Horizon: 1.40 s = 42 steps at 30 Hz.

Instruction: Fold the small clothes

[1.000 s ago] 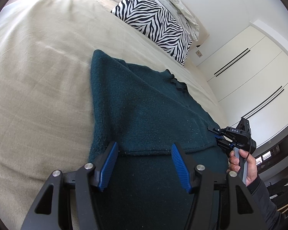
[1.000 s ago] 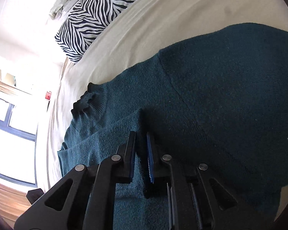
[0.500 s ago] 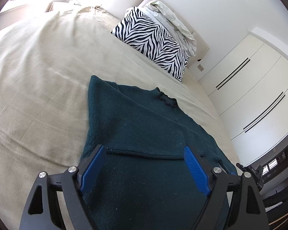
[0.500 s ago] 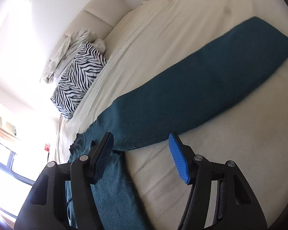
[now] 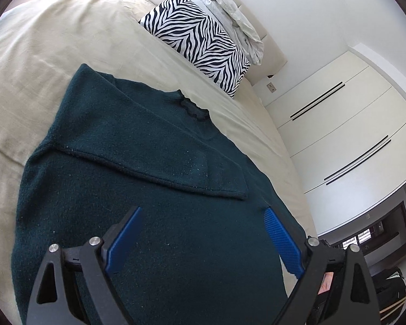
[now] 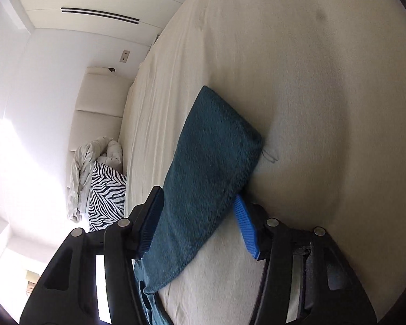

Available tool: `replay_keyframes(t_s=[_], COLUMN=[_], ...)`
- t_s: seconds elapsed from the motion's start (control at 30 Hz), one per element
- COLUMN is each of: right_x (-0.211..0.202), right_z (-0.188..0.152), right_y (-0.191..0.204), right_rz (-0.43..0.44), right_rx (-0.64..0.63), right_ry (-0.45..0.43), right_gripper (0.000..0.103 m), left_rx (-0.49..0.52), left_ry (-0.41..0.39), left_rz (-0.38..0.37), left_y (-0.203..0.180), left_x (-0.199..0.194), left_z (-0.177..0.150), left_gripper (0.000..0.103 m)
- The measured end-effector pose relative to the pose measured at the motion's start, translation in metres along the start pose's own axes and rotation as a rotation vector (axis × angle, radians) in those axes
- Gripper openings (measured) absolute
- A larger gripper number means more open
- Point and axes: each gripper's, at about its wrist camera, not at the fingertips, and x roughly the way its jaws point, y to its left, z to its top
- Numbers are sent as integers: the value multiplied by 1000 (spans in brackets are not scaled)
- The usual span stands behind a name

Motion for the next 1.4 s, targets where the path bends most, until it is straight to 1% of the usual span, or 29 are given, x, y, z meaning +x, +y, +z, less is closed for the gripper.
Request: replay_keyframes(t_s=[0.03,0.13,0.17,0.2,0.27,0.33,0.37,0.43,0.5,0.57,0.67,0.7,0.8,0.87,0.9,0.97,1.03,1.1,1.2,1.3,1.37,1.4], right_x=[3,13,17,20,23,22,23,24,27,35,49,54,64,58,56,50,54,53,60,60,55,53], right_z=[7,24,27,29,25,7,-8,-52,-124,-194,-292,-315,-371,-400,-408,-426,-444,-459,-470,-482,-486,-488], right_y=[-1,5,10,15,36,74,96,142,190,221,241,240,233,227,224,219,223,224,233,235,234,234], right_rz=[-12,-57,-78,-99,-120,-141,-139,-113,-71,-40,-30,-37,-59,-76,-85,-93,-111,-114,-107,-105,-102,-98], right_rx=[3,-35,-60,-88,-168,-336,-428,-607,-816,-1020,-1264,-1315,-1380,-1429,-1457,-1505,-1549,-1600,-1648,-1695,-1709,-1712], right_ry=[-9,-26,-20,-9,4,8,22,61,123,183,263,282,338,337,332,321,311,287,268,259,255,254], right_gripper=[44,30,21,8,7,7,7,7,7,7,7,7,7,7,7,7,7,7,7,7,7,7], left_rx=[-6,-23,-30,-38,-63,-77,-77,-81,-99,-124,-171,-184,-250,-281,-281,-285,-291,-266,-224,-215,-223,-228], left_ry=[6,25,32,40,58,66,67,71,80,92,118,128,184,220,237,280,325,356,388,430,458,475], left_rz=[-1,-8,-11,-11,-25,-51,-59,-81,-115,-159,-225,-247,-311,-355,-372,-393,-400,-369,-316,-262,-236,-234], left_y=[-1,-2,-2,-1,1,0,-2,-5,-7,-10,-11,-12,-12,-16,-20,-28,-36,-43,-51,-48,-45,-43], left_x=[4,15,20,23,31,36,38,42,46,49,54,57,73,85,91,104,116,125,136,150,161,165], left_z=[-1,1,2,3,6,10,13,17,20,22,20,19,17,18,19,22,27,31,38,40,40,39], left_gripper=[92,92,92,91,91,89,89,89,89,89,89,89,89,89,89,89,89,89,89,88,77,60])
